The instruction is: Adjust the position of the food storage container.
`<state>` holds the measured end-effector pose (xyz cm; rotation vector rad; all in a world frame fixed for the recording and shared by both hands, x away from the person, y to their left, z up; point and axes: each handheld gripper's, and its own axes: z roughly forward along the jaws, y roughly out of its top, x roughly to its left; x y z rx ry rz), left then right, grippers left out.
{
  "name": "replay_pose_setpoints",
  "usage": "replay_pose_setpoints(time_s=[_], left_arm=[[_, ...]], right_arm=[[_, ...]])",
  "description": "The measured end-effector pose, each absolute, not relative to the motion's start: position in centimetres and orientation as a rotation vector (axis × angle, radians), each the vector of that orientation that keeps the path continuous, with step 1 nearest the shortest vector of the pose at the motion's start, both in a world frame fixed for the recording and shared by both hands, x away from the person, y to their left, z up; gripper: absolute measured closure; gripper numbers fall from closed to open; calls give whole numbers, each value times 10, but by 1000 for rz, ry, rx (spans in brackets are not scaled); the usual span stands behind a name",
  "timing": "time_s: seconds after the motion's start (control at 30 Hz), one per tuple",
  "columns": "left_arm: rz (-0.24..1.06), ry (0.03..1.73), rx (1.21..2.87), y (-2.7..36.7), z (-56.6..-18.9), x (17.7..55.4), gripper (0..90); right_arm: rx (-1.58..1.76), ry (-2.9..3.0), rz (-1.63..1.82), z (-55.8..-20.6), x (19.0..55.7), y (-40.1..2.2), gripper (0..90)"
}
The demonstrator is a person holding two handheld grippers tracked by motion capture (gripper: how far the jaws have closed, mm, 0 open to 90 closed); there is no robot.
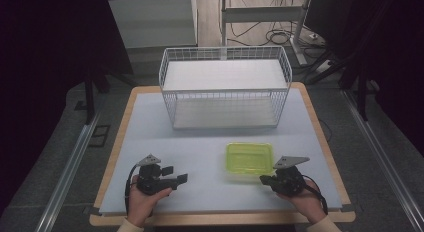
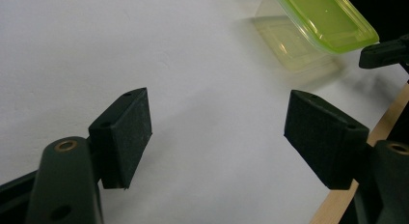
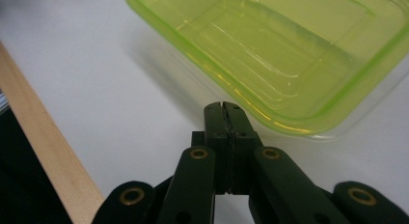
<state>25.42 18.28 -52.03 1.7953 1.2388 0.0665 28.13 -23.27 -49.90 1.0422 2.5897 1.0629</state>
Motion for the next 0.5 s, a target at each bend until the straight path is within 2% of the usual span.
replay_pose_setpoints(time_s=[0.37,0.5], left_arm=[[62,1238,1801,181,-521,254,250],[62,1238,1798,182,-521,254,250]], right_arm=[[1083,2574,1069,-499,288,-240,898],[1123,2550,1057,-497,286,-256,898]])
